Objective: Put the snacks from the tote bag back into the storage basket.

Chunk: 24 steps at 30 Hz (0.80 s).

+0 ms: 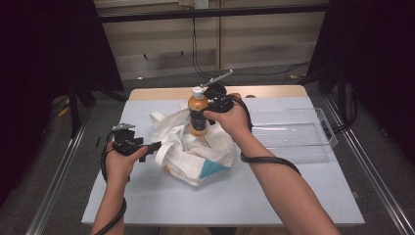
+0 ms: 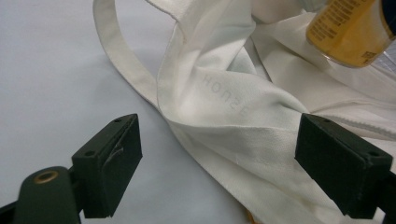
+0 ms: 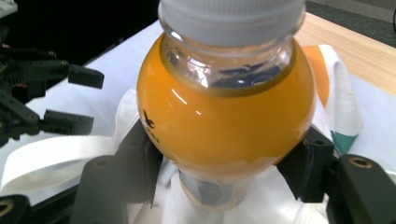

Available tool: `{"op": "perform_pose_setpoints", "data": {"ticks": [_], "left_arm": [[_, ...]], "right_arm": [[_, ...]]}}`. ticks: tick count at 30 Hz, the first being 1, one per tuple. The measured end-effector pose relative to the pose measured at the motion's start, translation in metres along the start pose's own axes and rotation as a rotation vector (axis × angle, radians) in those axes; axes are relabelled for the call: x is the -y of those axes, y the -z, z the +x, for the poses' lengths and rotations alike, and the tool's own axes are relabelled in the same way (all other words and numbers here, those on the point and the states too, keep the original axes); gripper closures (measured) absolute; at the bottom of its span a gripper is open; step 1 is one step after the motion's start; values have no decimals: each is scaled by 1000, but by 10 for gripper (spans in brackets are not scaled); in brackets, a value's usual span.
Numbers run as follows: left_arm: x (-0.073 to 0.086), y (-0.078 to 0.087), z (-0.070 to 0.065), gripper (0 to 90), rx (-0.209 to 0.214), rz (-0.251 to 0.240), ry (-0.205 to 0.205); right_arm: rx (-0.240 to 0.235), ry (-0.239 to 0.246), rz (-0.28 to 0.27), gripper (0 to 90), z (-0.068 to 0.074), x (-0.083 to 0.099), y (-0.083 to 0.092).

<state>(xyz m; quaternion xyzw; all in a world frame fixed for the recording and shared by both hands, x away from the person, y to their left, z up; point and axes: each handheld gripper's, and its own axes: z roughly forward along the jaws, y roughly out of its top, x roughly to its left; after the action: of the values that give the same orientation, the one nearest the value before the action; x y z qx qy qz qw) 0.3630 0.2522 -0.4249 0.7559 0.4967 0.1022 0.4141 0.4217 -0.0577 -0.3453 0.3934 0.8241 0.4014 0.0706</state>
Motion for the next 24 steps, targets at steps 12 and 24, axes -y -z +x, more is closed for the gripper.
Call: {"op": "perform_pose_setpoints", "data": {"ticks": [12, 24], "left_arm": [[-2, 1, -3, 147, 9, -4, -11], [-2, 1, -4, 148, 7, -9, -4]], "right_arm": [[-15, -1, 39, 374, 0, 2, 15], [-9, 0, 93, 372, -7, 4, 31]]}}
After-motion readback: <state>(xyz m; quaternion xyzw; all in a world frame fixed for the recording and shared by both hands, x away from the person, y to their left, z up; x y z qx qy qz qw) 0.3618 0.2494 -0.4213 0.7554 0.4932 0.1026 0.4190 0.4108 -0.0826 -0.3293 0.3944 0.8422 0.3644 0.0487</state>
